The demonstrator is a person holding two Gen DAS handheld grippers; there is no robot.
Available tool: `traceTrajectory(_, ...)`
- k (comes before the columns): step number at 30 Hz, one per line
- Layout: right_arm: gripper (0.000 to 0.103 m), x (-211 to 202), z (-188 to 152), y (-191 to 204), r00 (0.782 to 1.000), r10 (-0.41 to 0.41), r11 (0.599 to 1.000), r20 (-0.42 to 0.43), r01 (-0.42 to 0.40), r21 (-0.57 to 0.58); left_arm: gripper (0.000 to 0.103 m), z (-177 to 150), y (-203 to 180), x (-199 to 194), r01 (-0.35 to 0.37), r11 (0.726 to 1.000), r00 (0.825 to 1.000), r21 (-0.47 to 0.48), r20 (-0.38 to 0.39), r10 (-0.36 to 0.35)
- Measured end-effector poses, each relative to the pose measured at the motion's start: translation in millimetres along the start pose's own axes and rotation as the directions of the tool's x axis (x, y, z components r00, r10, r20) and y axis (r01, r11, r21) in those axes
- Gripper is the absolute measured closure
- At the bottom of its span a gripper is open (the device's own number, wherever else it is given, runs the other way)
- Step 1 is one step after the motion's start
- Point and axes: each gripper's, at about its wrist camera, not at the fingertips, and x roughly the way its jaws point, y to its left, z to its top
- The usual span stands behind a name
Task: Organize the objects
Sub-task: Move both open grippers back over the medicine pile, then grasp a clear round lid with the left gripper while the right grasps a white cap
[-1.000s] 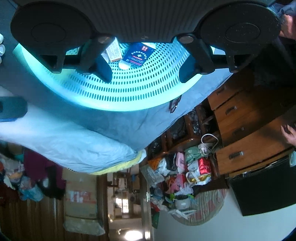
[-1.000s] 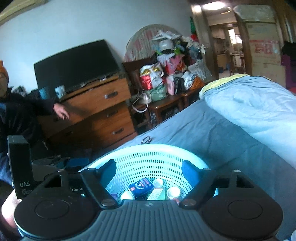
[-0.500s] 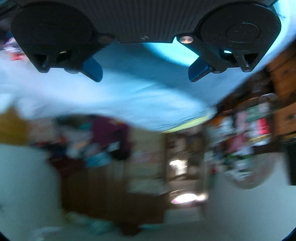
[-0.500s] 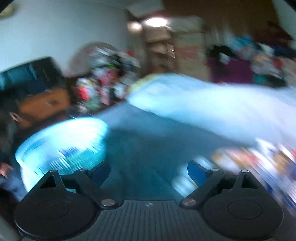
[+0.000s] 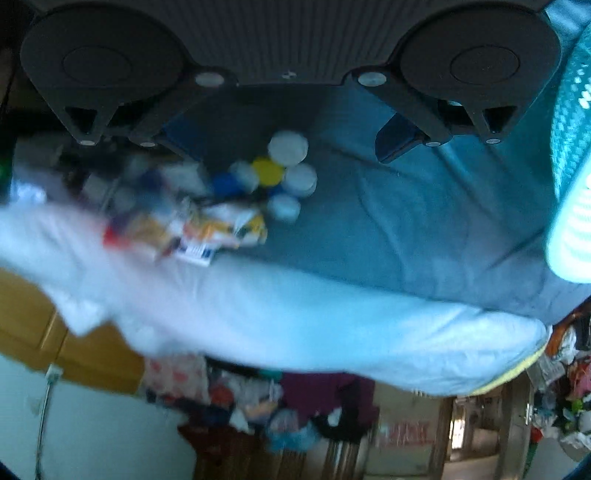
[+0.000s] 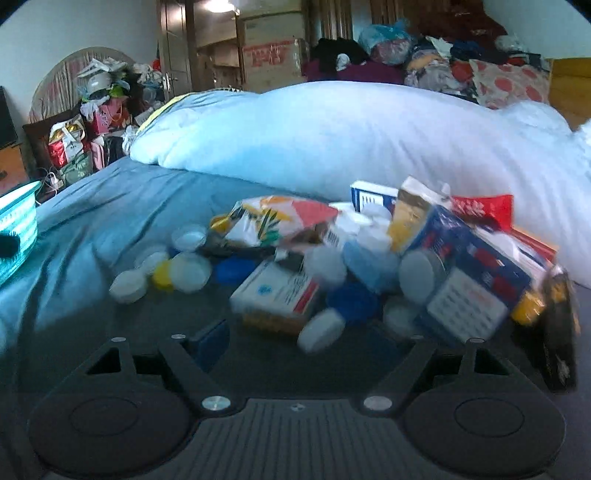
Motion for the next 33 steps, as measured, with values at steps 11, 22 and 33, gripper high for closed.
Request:
traceTrajectory(11, 0.019, -52.7, -6.0, -26.2, 0.997, 0.041, 0.974, 0.062, -0.054, 0.22, 0.009, -25.6, -28.2, 123.2, 0.016, 0.984, 0.993, 0.179, -0.12, 0.006)
traceTrajectory(22, 0.018, -52.7, -19.1, -37.0, 0.996, 0.014, 0.958, 0.087, -0.038, 0.285, 0.03, -39.2, -43.2, 87.6, 0.16, 0.977, 0.985, 0.142, -0.083, -0.15)
traceTrajectory(33, 0.019, -42.2, -23.5, -40.0, 0.998, 0.012, 0.947, 0.067, -0.033, 0.32, 0.063, -43.9, -88.3, 116.2, 0.135, 0.95, 0.989, 0.282, -0.097, -0.112)
